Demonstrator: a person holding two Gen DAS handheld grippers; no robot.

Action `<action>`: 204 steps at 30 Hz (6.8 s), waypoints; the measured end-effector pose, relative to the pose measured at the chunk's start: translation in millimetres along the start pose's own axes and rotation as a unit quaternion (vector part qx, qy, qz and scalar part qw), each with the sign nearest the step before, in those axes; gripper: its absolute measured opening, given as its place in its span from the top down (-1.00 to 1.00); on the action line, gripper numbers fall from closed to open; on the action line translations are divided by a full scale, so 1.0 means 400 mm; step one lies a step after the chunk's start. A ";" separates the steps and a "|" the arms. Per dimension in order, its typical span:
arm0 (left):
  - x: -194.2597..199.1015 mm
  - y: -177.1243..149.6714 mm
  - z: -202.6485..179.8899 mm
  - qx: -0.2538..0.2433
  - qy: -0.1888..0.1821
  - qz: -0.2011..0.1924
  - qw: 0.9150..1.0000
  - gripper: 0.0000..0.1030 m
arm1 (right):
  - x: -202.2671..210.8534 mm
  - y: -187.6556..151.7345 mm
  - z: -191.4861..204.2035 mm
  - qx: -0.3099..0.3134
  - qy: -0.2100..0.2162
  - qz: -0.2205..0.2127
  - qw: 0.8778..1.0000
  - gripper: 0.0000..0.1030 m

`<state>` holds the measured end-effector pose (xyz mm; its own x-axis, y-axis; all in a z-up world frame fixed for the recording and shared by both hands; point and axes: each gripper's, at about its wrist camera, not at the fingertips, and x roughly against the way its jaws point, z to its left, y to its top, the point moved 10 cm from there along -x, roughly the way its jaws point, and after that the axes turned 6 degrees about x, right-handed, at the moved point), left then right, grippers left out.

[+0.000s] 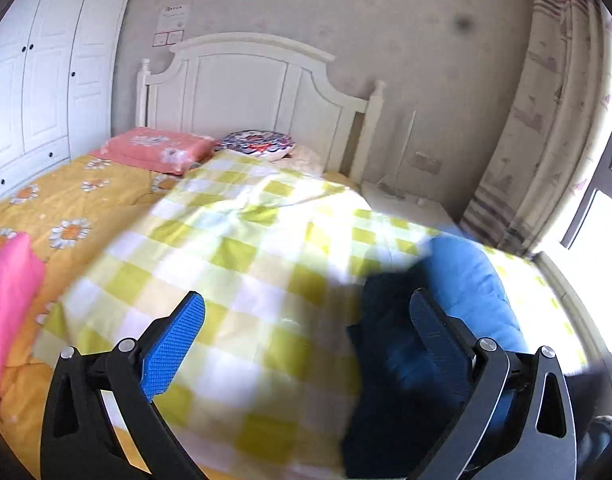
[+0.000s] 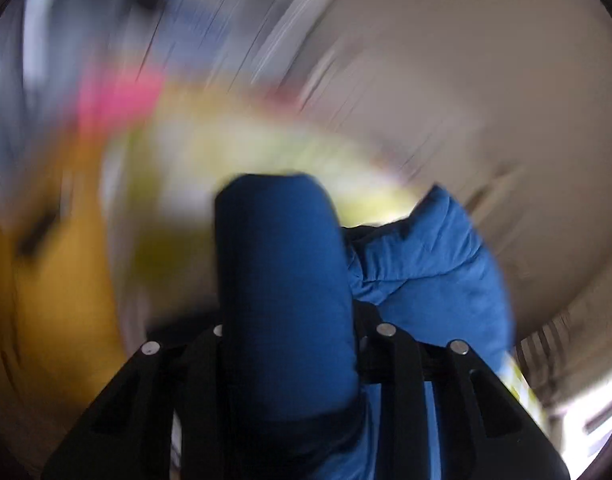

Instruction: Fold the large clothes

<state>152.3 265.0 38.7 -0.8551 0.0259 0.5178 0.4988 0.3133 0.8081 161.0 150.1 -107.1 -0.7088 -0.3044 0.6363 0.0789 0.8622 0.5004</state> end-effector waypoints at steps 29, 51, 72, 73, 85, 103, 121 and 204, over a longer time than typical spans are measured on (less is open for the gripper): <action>-0.516 -0.200 -0.269 -0.132 -0.074 0.129 0.980 -0.91 | 0.209 -0.186 -0.146 -0.196 0.097 -0.083 0.972 -0.24; -0.506 -0.177 -0.196 -0.088 -0.040 0.112 0.989 -0.91 | -0.282 -0.316 -0.602 -0.296 0.056 0.034 0.953 0.27; -0.514 -0.180 -0.167 -0.063 -0.036 0.117 0.990 -0.91 | -0.239 -0.268 -0.720 -0.311 -0.011 0.060 0.948 0.17; -0.514 -0.180 -0.167 -0.062 -0.036 0.117 0.991 -0.91 | -0.228 -0.248 -0.712 -0.303 -0.012 0.051 0.952 0.14; -0.305 -0.072 -0.161 -0.099 0.047 0.030 0.994 -0.91 | -0.337 -0.243 -0.557 -0.216 0.035 0.104 0.970 0.06; -0.316 -0.292 -0.117 -0.056 -0.013 0.063 0.996 -0.91 | -0.249 -0.010 -0.416 -0.158 0.145 0.043 0.976 -0.05; -0.376 -0.228 -0.119 -0.087 0.016 0.126 0.988 -0.91 | -0.137 -0.071 -0.538 -0.327 0.216 -0.050 0.918 -0.19; -0.182 -0.230 -0.587 -0.118 -0.018 -0.024 0.993 -0.91 | 0.435 -0.740 -0.552 -0.498 -0.186 -0.107 0.840 -0.95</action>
<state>201.7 11.2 -7.5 -0.8809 0.0507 0.4705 0.4732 0.0838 0.8770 169.0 -247.5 -14.9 -0.9373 -0.1015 0.3335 0.3370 -0.0189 0.9413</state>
